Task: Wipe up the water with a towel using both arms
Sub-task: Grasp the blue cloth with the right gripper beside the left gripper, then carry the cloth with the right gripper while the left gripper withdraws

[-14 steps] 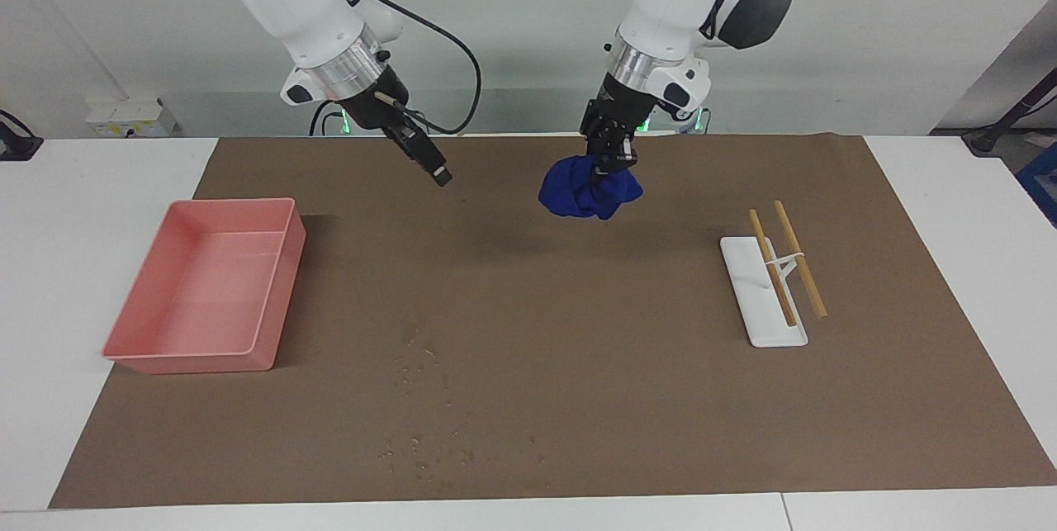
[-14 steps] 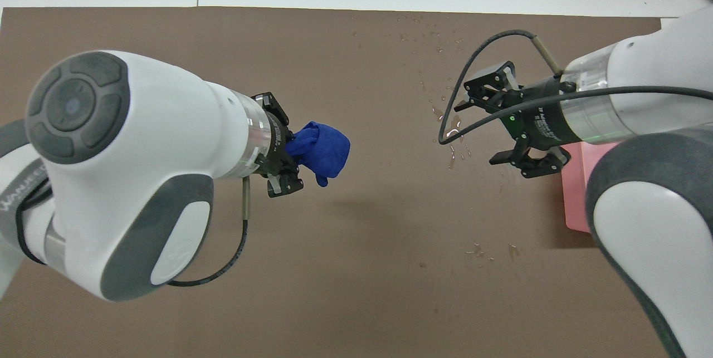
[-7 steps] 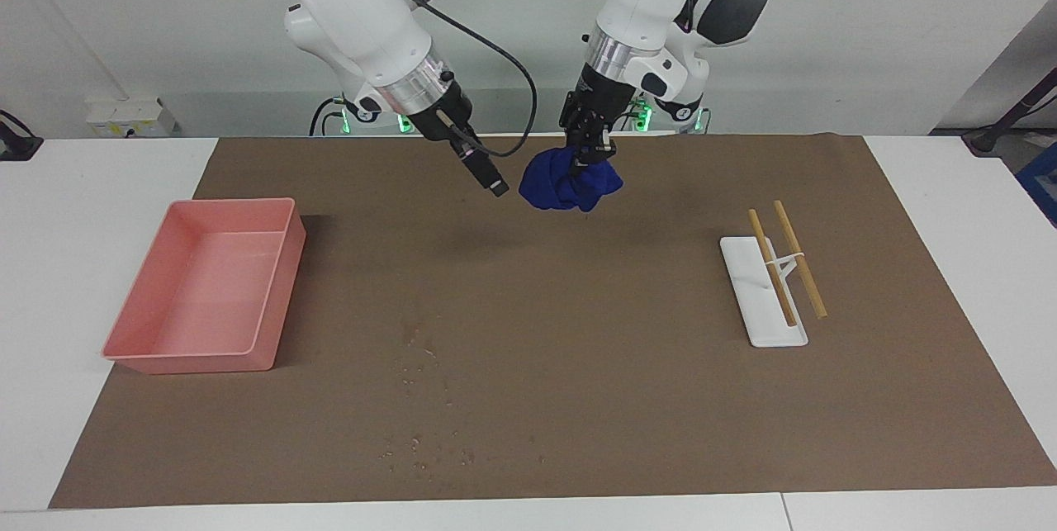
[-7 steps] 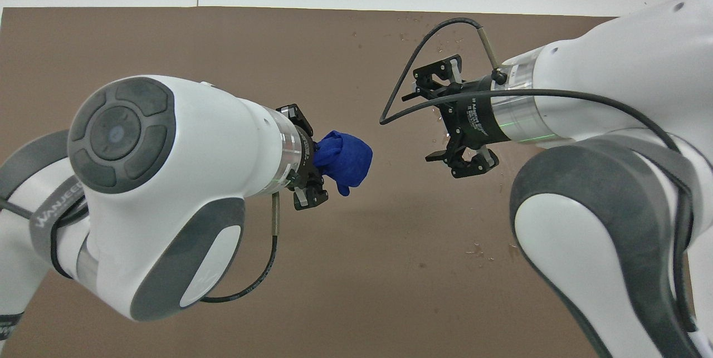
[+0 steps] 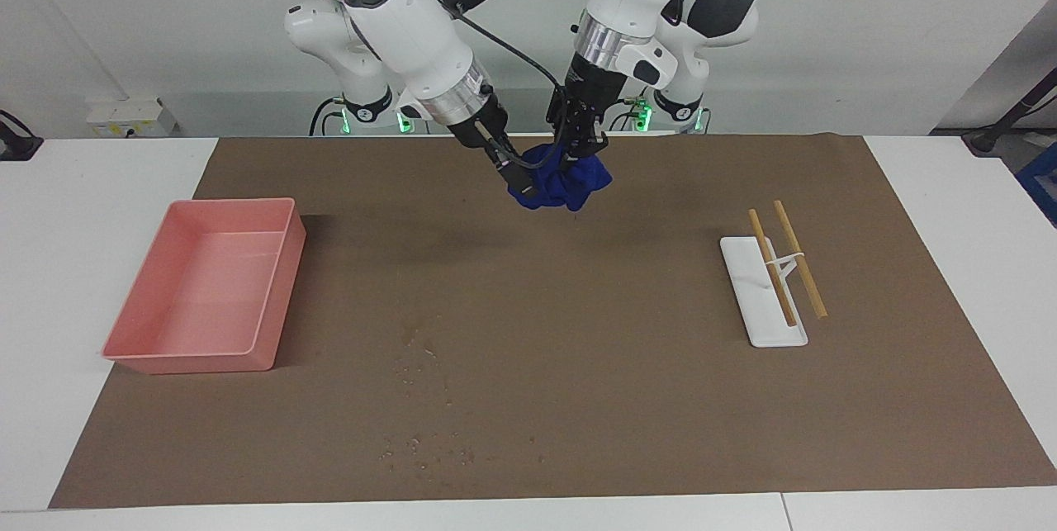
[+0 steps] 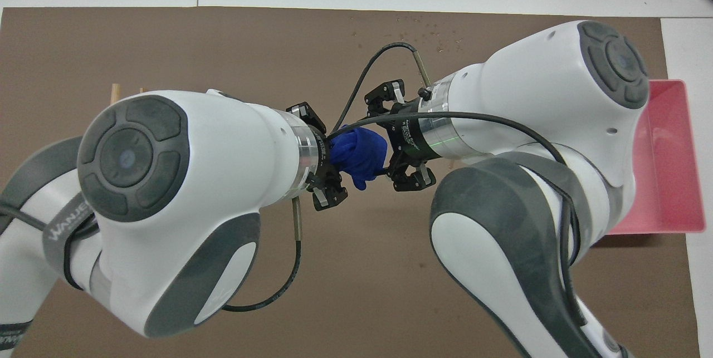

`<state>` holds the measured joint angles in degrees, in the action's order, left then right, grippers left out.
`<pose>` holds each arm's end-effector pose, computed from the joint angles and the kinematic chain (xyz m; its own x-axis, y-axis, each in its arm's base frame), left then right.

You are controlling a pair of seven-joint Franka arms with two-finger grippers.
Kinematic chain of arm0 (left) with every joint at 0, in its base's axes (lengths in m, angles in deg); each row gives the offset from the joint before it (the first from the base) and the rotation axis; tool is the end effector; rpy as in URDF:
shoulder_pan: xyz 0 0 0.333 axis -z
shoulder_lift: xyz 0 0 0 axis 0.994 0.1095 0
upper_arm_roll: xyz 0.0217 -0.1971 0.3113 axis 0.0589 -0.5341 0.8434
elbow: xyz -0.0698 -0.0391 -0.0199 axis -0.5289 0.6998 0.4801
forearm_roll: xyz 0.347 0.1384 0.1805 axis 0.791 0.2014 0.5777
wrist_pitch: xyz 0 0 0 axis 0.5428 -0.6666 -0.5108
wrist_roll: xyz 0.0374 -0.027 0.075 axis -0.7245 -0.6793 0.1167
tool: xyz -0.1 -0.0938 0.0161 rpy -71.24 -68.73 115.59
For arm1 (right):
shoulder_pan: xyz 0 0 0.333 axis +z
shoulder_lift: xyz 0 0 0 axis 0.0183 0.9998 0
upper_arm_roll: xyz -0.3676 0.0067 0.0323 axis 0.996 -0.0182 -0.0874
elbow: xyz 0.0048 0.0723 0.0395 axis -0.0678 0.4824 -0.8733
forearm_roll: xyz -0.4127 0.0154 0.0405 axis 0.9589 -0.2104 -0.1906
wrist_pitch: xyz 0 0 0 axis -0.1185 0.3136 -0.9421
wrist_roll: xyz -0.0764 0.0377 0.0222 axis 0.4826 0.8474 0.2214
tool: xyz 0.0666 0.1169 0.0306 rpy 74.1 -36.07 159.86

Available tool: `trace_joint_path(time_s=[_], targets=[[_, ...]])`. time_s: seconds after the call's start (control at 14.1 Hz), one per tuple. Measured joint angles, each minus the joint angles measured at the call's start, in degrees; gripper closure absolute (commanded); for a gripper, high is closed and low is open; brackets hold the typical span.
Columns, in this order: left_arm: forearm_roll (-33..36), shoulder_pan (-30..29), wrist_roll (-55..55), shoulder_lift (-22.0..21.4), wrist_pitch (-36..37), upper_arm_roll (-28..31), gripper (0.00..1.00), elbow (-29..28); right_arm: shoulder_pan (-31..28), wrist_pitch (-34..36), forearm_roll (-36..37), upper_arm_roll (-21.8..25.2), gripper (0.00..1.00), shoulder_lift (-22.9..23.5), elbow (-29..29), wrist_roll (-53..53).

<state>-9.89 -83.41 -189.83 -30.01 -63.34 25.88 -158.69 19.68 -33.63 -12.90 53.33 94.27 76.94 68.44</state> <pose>0.4990 -0.3904 0.6349 -0.1998 0.9256 -0.3214 0.9679 0.2376 0.0824 0.5831 0.3288 0.5933 0.3380 -0.8423 -0.4199 -0.9412 -0.3023 -0.1511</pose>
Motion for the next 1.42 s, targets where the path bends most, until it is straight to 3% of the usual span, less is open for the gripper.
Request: trace_joint_path(time_s=[0.07, 0.21, 0.28, 0.71, 0.78, 0.85, 0.92, 1.14, 1.42], targets=[[0.1, 0.0, -0.6, 0.0, -0.7, -0.2, 1.00, 0.0, 0.0, -0.3, 0.0, 0.0, 0.40, 0.0, 0.0, 0.2], [0.3, 0.0, -1.2, 0.0, -1.8, -0.2, 1.00, 0.0, 0.1, -1.0, 0.0, 0.0, 0.87, 0.0, 0.0, 0.8], [0.3, 0.0, -1.4, 0.0, -2.3, -0.2, 1.00, 0.0, 0.3, -1.2, 0.0, 0.0, 1.00, 0.0, 0.0, 1.2], [0.8, 0.0, -2.0, 0.0, -3.5, -0.2, 1.00, 0.1, 0.2, -1.6, -2.1, 0.5, 1.00, 0.0, -0.4, 1.3], [1.0, 0.0, -2.0, 0.0, -3.6, -0.2, 0.79, 0.1, 0.2, -1.7, -2.1, 0.5, 1.00, 0.0, -0.4, 1.4], [1.0, 0.0, -2.0, 0.0, -3.7, -0.2, 0.17, 0.1, 0.1, -1.7, -2.1, 0.5, 1.00, 0.0, -0.4, 1.4], [1.1, 0.0, -2.0, 0.0, -3.7, -0.2, 0.00, 0.1, 0.1, -1.8, -2.1, 0.5, 1.00, 0.0, -0.6, 1.4], [1.2, 0.0, -2.0, 0.0, -3.7, -0.1, 0.00, 0.1, -0.6, -2.0, -1.7, 0.8, 1.00, 0.0, -1.5, 1.4], [1.6, -0.7, 3.5, 0.1, -1.8, 2.9, 0.00, 0.1, -3.6, -9.1, -1.1, 1.0, 1.00, 1.5, -1.5, -0.7]])
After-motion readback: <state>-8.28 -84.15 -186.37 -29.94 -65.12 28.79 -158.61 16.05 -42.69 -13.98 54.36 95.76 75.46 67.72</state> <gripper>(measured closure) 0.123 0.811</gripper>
